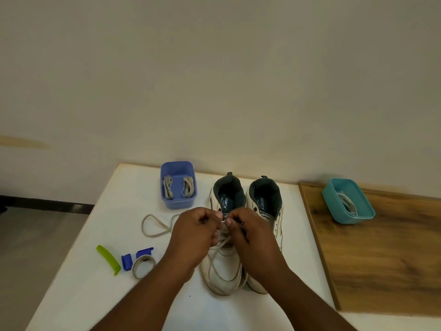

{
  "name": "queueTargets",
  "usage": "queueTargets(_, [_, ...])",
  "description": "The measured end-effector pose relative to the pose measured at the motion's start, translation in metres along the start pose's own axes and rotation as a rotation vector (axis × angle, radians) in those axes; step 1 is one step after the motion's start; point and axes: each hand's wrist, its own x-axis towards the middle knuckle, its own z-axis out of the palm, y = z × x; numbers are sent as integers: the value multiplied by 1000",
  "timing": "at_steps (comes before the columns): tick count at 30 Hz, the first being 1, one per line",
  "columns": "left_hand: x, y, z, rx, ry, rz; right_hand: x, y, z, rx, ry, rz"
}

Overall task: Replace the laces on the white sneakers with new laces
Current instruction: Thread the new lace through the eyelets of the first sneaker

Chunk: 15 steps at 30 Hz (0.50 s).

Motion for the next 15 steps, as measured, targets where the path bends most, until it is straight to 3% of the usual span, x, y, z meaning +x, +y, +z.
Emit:
queueTargets(8, [6, -9, 0, 165, 64, 90, 0, 3, -2, -133, -90, -34])
queueTargets(15, [15, -21, -3, 403, 218, 238, 8, 13, 2, -396, 231, 62])
